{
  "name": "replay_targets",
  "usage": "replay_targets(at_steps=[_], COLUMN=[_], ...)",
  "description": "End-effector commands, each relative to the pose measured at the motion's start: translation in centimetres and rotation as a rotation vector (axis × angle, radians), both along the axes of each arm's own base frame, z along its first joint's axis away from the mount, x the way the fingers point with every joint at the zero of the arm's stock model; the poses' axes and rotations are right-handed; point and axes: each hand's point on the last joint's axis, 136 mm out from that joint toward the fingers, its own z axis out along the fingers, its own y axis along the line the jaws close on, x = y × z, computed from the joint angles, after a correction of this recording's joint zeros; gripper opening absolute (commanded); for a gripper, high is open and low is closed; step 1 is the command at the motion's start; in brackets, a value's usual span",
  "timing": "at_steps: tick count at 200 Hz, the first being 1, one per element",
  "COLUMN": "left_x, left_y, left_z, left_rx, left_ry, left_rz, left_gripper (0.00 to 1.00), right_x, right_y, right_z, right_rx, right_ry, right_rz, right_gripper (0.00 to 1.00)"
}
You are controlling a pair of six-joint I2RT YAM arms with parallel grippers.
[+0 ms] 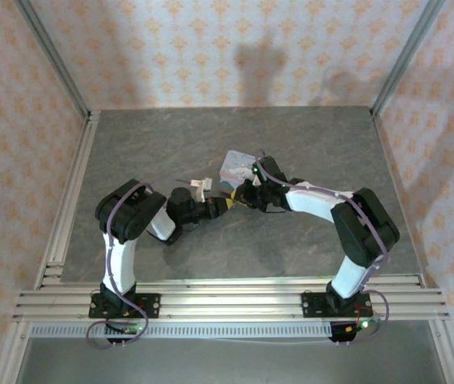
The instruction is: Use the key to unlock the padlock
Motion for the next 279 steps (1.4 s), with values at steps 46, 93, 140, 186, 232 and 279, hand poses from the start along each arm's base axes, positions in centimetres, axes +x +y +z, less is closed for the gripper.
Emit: replay_targets(at_steps=[46, 93, 140, 186, 232, 279], left_x=[-0.6, -0.8, -0.6, -0.6, -0.6, -0.7], left_y=[-0.4, -0.1, 0.0, 0.0, -0.1, -0.2], left_z=[-1.6, -2.2, -2.5, -2.6, -2.6, -2.6], left_rx=[0.027, 0.046, 0.059, 0.062, 0.063, 0.066], left_ry=[0.007, 0.032, 0.045, 0.051, 0.055, 0.057], left_rz=[-0.006, 0.008, 0.019, 0.018, 0.015, 0.006], left_gripper=[0.00, 0.00, 0.00, 0.00, 0.00, 0.00], right_x=[0.5, 1.0, 1.1, 0.9, 1.1, 1.5], right_y=[0.8, -0.5, -2.2, -2.6, -1.1, -0.3], right_z=[1.2, 2.0, 2.3, 0.8, -0.1, -1.1], right_rx=[0.063, 0.025, -0.046, -0.096, -0.096, -0.108], right_ry=[-0.041, -0.084, -0.122, -0.090, -0.065, -0.048], right_rz=[-0.074, -0.144, -0.232, -0.271, -0.268, -0.275], right_gripper=[0.41, 0.50, 0.54, 0.57, 0.57, 0.55])
